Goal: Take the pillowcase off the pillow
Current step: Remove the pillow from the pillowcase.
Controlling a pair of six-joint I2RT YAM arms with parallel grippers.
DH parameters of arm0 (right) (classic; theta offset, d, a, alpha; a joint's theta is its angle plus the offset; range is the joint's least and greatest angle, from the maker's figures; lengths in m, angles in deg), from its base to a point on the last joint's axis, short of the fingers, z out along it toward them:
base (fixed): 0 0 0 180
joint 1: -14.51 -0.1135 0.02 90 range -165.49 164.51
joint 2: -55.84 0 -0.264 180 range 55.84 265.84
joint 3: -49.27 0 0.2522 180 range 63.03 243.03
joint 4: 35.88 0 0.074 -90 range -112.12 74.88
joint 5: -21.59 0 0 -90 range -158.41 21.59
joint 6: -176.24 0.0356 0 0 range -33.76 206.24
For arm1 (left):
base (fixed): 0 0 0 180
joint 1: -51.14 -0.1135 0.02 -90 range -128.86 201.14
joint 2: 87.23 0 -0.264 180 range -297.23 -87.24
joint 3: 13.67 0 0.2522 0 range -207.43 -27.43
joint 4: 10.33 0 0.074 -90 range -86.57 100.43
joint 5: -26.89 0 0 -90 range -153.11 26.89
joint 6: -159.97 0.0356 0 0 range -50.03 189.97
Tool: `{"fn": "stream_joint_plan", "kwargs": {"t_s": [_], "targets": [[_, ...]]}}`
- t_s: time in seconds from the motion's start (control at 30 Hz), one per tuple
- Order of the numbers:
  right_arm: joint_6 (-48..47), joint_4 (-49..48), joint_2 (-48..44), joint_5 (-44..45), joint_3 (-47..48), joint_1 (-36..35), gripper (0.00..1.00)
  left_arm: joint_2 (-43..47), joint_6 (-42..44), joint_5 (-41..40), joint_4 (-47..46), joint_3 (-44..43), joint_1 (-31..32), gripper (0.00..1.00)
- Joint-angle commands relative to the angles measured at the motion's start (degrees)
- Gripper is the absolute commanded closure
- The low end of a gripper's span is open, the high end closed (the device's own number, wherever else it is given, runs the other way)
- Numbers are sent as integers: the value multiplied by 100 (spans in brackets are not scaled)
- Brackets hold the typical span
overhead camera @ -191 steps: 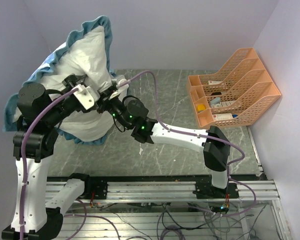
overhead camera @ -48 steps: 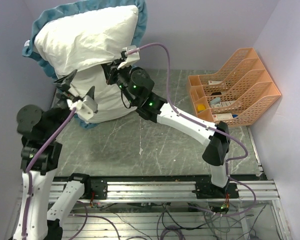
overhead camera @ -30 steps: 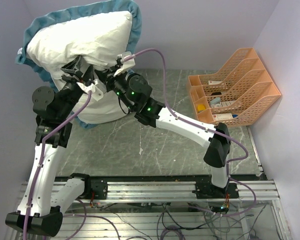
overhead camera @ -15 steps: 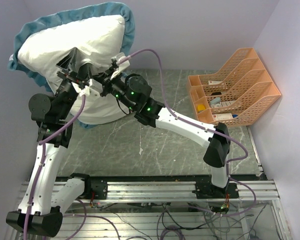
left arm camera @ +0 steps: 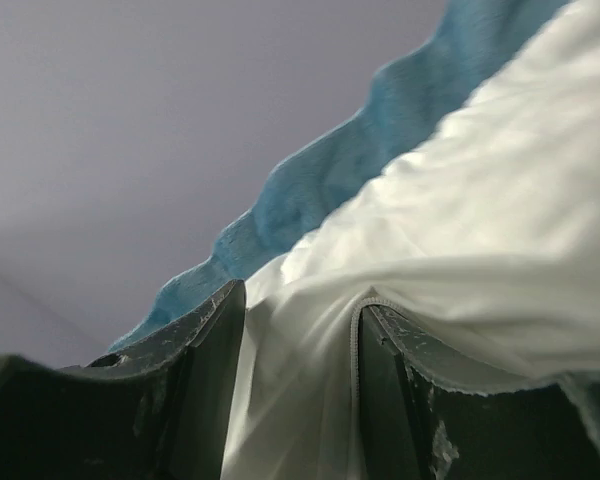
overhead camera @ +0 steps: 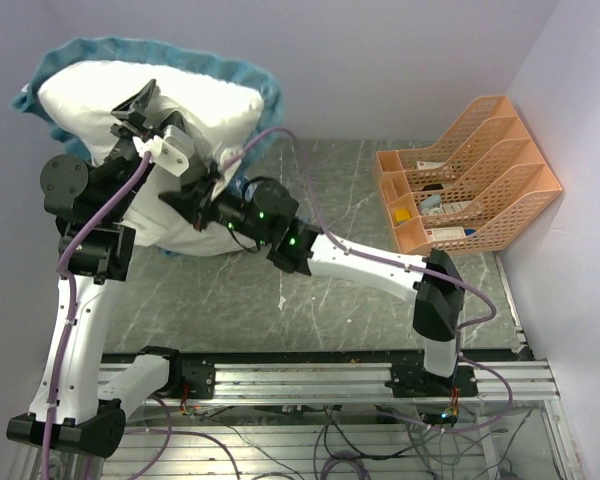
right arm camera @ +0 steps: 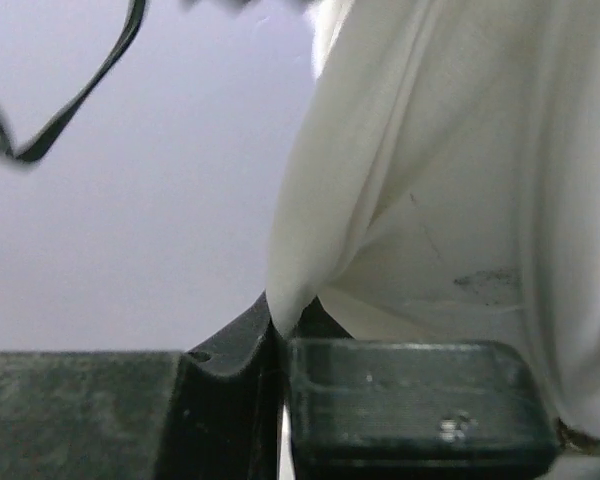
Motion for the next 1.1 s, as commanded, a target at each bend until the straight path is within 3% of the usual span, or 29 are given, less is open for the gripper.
{"fn": "stream_joint_plan", "kwargs": {"t_s": [0.0, 0.13, 0.43, 0.6, 0.73, 0.83, 0.87, 0.93, 1.03, 1.07], "targets": [[-155, -507, -455, -585, -1417, -576, 100, -75, -236, 203, 390, -398, 110, 46], [172, -1544, -1169, -375, -3124, -617, 100, -37, -156, 130, 693, -369, 111, 48], [364, -2115, -2418, 568, -5378, -743, 100, -376, -325, 27, 1999, -925, 116, 45], [233, -1995, -2875, 958, -5761, -744, 100, -1045, -630, -246, 3614, -1666, 113, 43], [60, -1705, -3081, 1234, -5626, -745, 100, -1765, -1076, 195, 5417, -2427, 112, 50], [-62, -1518, -3261, 1441, -5458, -738, 100, -1938, -1390, 564, 5902, -2560, 112, 58], [-108, -1434, -3330, 1545, -5377, -744, 92, -1909, -1450, 626, 5881, -2543, 118, 60], [-210, -1278, -3513, 1769, -5237, -742, 65, -1859, -1594, 722, 5840, -2538, 120, 63], [-455, -1348, -3798, 2068, -5174, -780, 42, -1878, -1682, 825, 6010, -2686, 127, 67], [-565, -1302, -3861, 2143, -5106, -819, 30, -1869, -1703, 844, 6038, -2707, 127, 68]]}}
